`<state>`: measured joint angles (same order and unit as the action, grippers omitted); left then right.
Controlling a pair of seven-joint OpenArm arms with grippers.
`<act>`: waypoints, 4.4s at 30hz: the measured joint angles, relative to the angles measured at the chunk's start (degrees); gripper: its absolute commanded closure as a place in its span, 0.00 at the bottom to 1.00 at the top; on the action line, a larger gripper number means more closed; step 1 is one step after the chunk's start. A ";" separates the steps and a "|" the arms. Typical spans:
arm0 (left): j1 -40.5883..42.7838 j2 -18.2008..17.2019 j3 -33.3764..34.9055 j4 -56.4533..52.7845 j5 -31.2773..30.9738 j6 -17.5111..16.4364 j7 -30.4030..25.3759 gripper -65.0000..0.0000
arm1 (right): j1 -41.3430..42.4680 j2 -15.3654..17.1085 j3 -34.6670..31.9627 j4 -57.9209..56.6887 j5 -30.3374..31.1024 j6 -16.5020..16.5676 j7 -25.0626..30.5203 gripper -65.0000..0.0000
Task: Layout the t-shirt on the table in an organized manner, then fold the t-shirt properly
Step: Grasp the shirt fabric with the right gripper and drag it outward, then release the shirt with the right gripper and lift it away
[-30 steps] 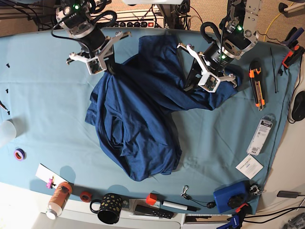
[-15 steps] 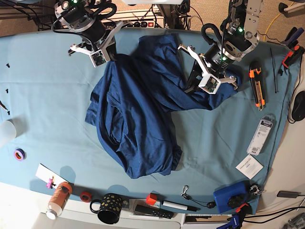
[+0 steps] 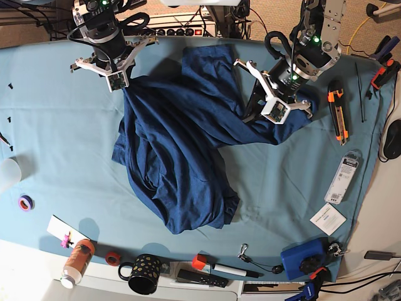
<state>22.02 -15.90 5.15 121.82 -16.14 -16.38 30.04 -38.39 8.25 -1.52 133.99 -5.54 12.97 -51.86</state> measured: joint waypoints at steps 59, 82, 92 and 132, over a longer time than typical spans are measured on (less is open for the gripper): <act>0.00 0.00 0.00 -0.02 0.00 0.00 0.00 1.00 | 38.58 -6.12 0.00 -46.75 4.96 -1.84 15.30 1.00; 0.00 0.00 0.00 -0.02 -0.02 0.00 0.00 1.00 | 38.66 -0.94 4.48 -47.32 -0.20 -6.10 16.13 1.00; 0.00 0.00 0.00 -0.02 0.00 0.00 0.00 1.00 | 39.85 3.72 8.15 -47.41 -0.17 -6.34 16.28 1.00; -14.45 0.07 0.09 -28.83 -8.31 -11.98 -0.81 0.63 | 34.62 10.88 28.61 -47.10 24.13 18.58 5.57 0.66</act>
<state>7.57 -15.84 5.23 92.99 -24.45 -28.36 29.23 -3.77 19.14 27.09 86.89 18.59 31.55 -46.28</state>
